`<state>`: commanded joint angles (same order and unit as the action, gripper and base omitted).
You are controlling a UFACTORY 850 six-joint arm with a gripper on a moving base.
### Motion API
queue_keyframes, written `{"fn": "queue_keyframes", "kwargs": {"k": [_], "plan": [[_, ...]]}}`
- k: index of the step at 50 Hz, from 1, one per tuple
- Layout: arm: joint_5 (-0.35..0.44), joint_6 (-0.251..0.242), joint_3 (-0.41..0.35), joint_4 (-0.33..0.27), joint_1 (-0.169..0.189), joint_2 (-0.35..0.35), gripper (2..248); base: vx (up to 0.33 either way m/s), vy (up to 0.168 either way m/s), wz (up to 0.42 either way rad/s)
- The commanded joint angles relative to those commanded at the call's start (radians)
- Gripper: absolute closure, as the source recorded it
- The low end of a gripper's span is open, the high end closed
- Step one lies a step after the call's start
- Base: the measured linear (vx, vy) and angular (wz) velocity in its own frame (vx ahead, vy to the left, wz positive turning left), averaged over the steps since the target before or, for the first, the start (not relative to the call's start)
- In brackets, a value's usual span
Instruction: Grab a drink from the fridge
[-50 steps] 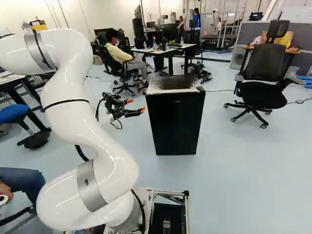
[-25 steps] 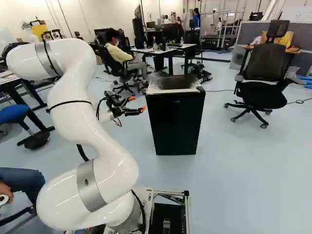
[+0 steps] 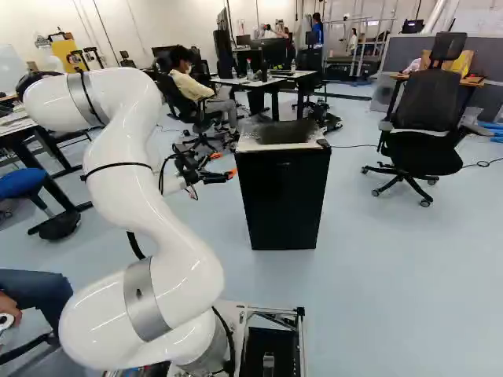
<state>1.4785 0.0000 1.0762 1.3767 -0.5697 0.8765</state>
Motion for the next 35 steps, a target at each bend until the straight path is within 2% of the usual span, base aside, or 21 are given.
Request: {"fn": "queue_keyframes", "kwargs": {"k": [35], "plan": [[0.000, 0.000, -0.006, 0.000, 0.053, -0.003, 3, 0.000, 0.000, 0.000]]}}
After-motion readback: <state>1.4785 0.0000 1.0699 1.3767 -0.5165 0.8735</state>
